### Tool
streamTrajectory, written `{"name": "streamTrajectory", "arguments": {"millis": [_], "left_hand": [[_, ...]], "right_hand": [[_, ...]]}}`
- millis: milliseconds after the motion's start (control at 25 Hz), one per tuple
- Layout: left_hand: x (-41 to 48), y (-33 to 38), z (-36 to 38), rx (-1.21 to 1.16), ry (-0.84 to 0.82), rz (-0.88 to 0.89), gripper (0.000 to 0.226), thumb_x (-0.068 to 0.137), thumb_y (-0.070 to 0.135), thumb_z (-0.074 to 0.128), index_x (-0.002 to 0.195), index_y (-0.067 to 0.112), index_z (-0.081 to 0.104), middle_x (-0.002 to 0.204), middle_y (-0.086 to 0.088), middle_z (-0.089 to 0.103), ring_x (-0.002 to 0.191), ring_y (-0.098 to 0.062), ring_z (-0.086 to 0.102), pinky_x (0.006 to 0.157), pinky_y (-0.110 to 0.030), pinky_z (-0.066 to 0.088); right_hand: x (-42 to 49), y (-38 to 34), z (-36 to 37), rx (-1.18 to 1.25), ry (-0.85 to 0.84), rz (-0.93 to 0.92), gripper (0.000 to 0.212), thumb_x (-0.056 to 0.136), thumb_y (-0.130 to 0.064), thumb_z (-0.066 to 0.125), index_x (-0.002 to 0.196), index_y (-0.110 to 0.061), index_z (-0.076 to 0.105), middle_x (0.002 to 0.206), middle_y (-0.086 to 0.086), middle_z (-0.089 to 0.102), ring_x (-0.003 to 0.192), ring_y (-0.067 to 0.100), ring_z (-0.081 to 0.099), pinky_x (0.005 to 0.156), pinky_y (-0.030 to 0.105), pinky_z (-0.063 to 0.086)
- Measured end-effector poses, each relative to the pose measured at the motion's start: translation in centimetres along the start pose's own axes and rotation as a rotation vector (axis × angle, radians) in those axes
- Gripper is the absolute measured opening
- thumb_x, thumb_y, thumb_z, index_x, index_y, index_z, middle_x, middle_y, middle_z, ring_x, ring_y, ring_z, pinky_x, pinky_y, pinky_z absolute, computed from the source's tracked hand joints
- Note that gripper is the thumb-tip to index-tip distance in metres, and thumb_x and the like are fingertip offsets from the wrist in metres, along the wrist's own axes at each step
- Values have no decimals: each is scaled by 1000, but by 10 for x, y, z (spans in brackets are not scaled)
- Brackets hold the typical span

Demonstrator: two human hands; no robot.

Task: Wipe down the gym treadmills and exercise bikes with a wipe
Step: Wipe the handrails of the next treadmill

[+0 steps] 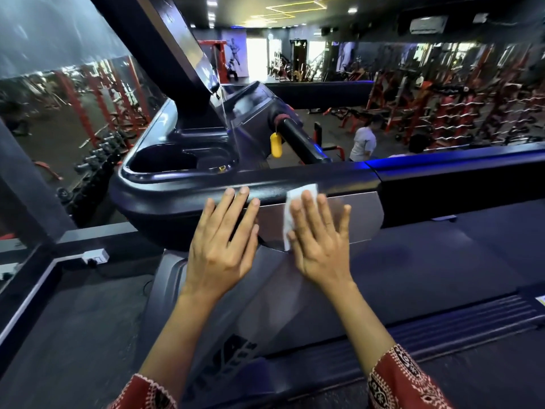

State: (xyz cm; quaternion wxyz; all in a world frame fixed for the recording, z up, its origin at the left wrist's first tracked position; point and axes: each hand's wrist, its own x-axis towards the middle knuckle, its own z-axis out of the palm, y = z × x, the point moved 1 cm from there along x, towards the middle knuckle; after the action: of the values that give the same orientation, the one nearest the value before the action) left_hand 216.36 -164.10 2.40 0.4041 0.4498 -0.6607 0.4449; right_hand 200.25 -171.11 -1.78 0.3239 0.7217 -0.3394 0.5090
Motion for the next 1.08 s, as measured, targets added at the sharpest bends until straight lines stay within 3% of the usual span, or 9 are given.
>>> {"name": "streamTrajectory", "arguments": {"millis": [80, 240, 360, 480, 640, 800, 920, 1000, 1080], "left_hand": [[4, 10, 7, -13, 8, -4, 37, 92, 15, 56, 126, 2, 54, 132, -20, 51, 127, -30, 44, 117, -38, 21], [17, 35, 23, -14, 13, -27, 36, 90, 15, 59, 123, 0, 58, 130, -21, 54, 126, -31, 45, 116, -40, 21], [28, 56, 35, -15, 18, -16, 37, 88, 13, 61, 122, 0, 59, 129, -21, 55, 125, -31, 47, 115, -41, 21], [34, 70, 42, -13, 9, -41, 37, 88, 15, 60, 121, -1, 60, 129, -22, 55, 125, -32, 46, 115, -41, 22], [41, 86, 46, -21, -9, -98, 36, 89, 16, 58, 120, -2, 61, 128, -22, 56, 125, -32, 46, 114, -42, 25], [51, 96, 53, -35, -35, -95, 37, 89, 17, 56, 120, -3, 61, 128, -24, 56, 124, -33, 46, 113, -43, 26], [56, 108, 58, -27, -50, -107, 38, 89, 18, 56, 120, -3, 61, 128, -24, 56, 124, -33, 46, 111, -44, 28], [61, 113, 63, -24, -55, -99, 39, 89, 19, 56, 121, -3, 61, 128, -24, 56, 124, -33, 46, 111, -44, 28], [65, 122, 68, -21, -57, -68, 38, 90, 19, 56, 121, -3, 61, 128, -24, 56, 124, -33, 46, 112, -44, 27]], "right_hand": [[-4, 12, -5, 23, 0, 184, 57, 104, -30, 25, 154, -17, 0, 161, -1, -8, 148, 20, -2, 117, 49, -8], [-23, 46, -9, -2, -37, -88, 57, 103, -30, 32, 154, -18, 8, 162, -3, -1, 148, 18, 5, 117, 48, -4], [-24, 74, -17, 38, -20, 167, 58, 103, -30, 30, 154, -20, 4, 161, -4, -5, 148, 18, 1, 117, 48, -5], [-38, 92, -19, 56, -83, -67, 61, 100, -25, 37, 154, -19, 9, 162, -3, -1, 148, 18, 6, 119, 45, 0], [-31, 115, -29, 342, -65, 341, 57, 103, -31, 33, 154, -21, 9, 161, -8, -5, 148, 21, 0, 120, 42, 0], [-8, 112, -26, 418, -26, 111, 45, 104, -26, 34, 145, -12, 24, 161, -8, -1, 148, 18, 6, 120, 40, 9], [7, 131, -27, 369, 12, 380, 47, 105, -27, 27, 150, -13, 20, 160, 3, 7, 148, 18, 1, 120, 41, 3], [2, 138, -26, 311, -15, 226, 50, 105, -27, 27, 151, -11, 19, 160, 10, 7, 148, 20, 0, 120, 42, 3], [-16, 151, -22, 225, -29, -18, 53, 104, -24, 28, 154, -17, 9, 162, 2, -1, 148, 19, 3, 120, 41, 3]]}}
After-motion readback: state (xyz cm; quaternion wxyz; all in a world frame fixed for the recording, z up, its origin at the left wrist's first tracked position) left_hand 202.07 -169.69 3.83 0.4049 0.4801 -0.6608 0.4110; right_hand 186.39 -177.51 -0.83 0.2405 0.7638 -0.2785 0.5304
